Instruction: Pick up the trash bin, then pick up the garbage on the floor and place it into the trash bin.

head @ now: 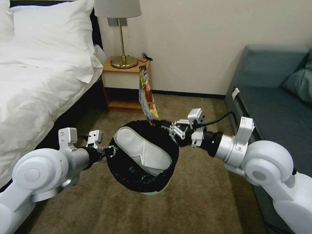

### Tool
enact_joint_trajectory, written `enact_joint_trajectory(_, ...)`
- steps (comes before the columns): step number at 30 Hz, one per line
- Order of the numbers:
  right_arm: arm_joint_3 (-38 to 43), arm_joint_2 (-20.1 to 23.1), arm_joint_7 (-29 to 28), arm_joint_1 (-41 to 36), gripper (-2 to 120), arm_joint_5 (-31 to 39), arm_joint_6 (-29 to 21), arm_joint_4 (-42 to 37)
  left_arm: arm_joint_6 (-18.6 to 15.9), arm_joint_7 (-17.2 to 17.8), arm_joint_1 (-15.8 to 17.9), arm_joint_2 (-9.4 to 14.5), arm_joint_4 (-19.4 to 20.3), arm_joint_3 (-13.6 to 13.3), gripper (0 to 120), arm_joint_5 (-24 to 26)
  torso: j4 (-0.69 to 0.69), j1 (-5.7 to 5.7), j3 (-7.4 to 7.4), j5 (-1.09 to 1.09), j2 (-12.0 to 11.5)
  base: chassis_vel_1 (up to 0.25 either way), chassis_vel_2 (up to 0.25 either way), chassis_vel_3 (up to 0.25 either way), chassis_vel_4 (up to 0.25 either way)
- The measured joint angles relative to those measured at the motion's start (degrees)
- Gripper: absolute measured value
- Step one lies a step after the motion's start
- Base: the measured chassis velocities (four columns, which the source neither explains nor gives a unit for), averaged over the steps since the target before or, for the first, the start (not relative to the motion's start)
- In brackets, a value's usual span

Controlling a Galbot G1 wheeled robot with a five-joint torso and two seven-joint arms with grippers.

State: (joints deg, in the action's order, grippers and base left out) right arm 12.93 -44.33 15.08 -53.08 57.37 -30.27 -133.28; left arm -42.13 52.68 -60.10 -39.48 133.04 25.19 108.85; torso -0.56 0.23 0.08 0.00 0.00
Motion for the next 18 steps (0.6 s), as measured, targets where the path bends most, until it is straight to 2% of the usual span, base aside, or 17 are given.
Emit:
enact_joint_trajectory(9, -0.65, 0.75, 3.25, -0.02, 0, -1.03, -0.34, -0.10, -0.01, -0.50, 0.62, 0.13, -1.49, 1.37, 3, 0.27, 0.00, 0.00, 0.00, 0.00, 0.00, 0.000, 0.000, 0.000, 0.000)
enact_joint_trajectory(13, -1.14, 0.24, 5.01, 0.52, 0, -3.56, -0.06, 0.34, -0.01, -1.26, 0.64, 0.25, -1.75, 1.52, 3, 0.22, 0.00, 0.00, 0.00, 0.00, 0.00, 0.000, 0.000, 0.000, 0.000)
enact_joint_trajectory(18, -1.21, -0.13, 5.15, 1.19, 20, -4.45, 0.15, 0.57, -0.01, -1.83, 1.11, 0.33, -2.11, 1.60, 3, 0.11, 0.00, 0.00, 0.00, 0.00, 0.00, 0.000, 0.000, 0.000, 0.000)
